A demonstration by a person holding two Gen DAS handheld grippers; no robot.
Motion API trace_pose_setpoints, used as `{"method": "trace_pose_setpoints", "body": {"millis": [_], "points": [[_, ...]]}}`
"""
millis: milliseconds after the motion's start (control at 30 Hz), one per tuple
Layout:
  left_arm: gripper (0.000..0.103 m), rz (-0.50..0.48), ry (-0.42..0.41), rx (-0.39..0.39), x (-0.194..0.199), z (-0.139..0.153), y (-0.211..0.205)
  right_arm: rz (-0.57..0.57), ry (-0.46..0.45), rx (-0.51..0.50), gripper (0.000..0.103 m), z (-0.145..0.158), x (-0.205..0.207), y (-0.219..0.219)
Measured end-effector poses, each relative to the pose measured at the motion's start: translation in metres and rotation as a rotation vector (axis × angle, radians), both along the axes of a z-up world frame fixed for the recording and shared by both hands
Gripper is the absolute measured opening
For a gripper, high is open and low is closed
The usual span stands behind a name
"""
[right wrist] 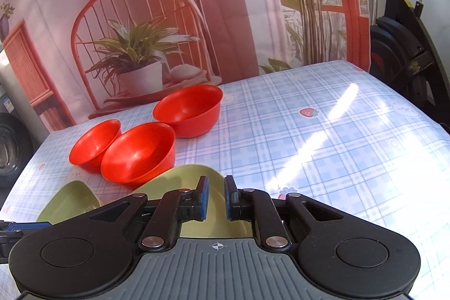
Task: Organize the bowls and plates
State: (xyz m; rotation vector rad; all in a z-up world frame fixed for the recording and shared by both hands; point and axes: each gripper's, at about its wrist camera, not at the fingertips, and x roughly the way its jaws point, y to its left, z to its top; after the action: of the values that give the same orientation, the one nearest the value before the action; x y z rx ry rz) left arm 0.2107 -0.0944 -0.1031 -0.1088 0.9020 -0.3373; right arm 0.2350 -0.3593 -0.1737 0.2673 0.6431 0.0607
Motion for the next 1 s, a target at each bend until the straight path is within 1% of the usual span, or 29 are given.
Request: {"method": "trace_pose_setpoints", "body": {"millis": [200,500,633,733,833,1000], "points": [[0.036,-0.034,0.042,-0.005,0.002,-0.008,-0.031,0.014,0.018,-0.026,0.015,-0.009,0.004,-0.015],[0.036,0.006,0.122,0.032,0.008,-0.035,-0.051,0.064,0.037,-0.035,0.016,-0.018,0.016,-0.019],[0.036,0.016,0.134,0.052,0.013,-0.043,-0.055,0.106,0.047,-0.053,0.016,-0.02,0.03,-0.014],[0.036,0.029,0.145,0.045,0.017,-0.047,-0.054,0.145,0.057,-0.069,0.016,-0.019,0.041,-0.008],[0.036,0.031,0.137,0.045,0.02,-0.05,-0.054,0.164,0.06,-0.088,0.016,-0.018,0.046,-0.003],[0.036,0.031,0.139,0.052,0.024,-0.055,-0.054,0.163,0.065,-0.065,0.016,-0.018,0.045,-0.004]]}}
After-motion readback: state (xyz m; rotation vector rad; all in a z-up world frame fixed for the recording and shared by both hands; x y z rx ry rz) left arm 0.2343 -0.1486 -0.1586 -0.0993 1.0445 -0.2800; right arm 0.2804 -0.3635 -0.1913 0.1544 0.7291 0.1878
